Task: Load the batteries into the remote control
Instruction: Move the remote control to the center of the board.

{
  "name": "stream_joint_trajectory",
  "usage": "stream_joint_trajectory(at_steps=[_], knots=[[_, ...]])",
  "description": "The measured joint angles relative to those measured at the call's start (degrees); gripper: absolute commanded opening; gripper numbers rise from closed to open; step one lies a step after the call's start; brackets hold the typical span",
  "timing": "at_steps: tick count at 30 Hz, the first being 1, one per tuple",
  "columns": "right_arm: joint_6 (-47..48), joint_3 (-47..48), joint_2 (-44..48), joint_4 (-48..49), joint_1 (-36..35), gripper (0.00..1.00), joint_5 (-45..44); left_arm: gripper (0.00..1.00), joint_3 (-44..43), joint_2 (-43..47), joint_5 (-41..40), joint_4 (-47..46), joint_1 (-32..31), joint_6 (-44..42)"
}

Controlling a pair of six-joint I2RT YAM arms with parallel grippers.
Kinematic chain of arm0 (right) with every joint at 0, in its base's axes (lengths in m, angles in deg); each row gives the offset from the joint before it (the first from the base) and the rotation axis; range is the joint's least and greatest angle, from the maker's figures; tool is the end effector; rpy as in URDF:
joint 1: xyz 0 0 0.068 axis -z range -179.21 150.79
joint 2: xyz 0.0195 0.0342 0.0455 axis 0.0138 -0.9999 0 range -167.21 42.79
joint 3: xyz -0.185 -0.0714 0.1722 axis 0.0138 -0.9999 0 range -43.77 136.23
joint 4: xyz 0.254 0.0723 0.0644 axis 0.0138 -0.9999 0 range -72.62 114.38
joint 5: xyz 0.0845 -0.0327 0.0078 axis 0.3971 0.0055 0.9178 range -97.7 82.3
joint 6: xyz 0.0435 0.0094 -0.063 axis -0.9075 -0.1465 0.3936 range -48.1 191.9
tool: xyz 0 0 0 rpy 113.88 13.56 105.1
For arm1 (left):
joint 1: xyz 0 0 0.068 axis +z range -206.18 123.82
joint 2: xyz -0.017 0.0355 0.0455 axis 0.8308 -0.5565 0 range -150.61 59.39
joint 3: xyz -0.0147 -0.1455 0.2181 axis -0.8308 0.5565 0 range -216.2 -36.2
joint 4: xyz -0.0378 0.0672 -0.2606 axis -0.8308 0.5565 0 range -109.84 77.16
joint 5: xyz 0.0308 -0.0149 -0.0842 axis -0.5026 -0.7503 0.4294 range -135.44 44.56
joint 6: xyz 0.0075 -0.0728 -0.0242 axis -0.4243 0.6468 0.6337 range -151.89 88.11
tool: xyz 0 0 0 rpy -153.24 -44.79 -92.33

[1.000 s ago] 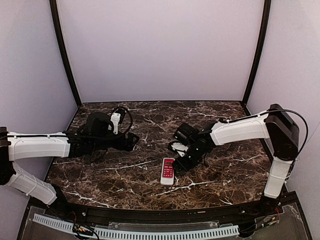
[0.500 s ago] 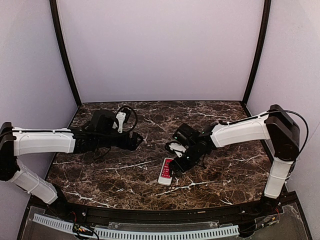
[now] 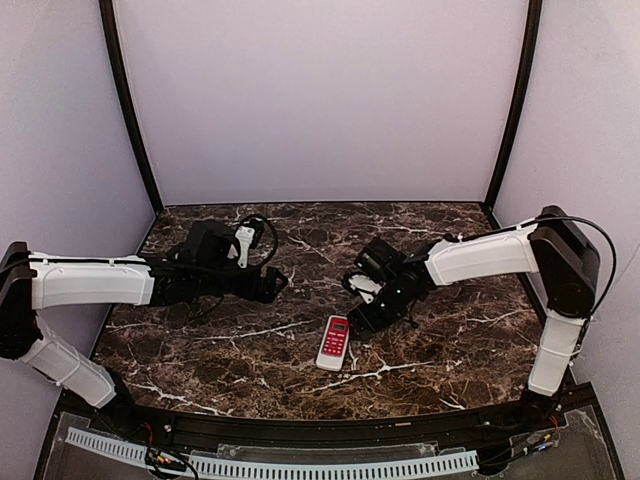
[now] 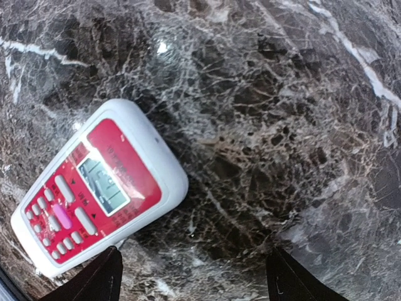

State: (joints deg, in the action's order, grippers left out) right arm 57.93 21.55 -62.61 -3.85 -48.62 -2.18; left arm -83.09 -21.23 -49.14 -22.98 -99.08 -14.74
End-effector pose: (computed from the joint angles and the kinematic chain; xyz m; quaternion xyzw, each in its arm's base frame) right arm 0.2382 0.2877 0.1094 -0.3072 0.9317 0.1390 0.1350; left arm 0.2556 -0.2317 0.2003 0.1778 0.8499 -0.2235 0.4429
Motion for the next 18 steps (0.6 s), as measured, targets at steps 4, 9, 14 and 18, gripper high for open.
stream_joint_trajectory(at_steps=[4,9,14,18], knots=[[0.5,2.1,-1.7,-0.7,-0.1,0.79,-3.8,0.99,0.0,0.0,-0.2,0.0,0.0,-0.1],[1.5,4.9,-4.2,-1.6,-0.2,0.79,-7.4,0.99,0.0,0.0,-0.2,0.0,0.0,-0.3],[1.6,5.9,-5.0,-1.6,-0.2,0.80,-8.1,0.98,0.0,0.0,-0.2,0.0,0.0,-0.3],[1.7,5.8,-4.8,-1.5,-0.1,0.80,-7.6,0.99,0.0,-0.4,-0.2,0.0,0.0,-0.3]])
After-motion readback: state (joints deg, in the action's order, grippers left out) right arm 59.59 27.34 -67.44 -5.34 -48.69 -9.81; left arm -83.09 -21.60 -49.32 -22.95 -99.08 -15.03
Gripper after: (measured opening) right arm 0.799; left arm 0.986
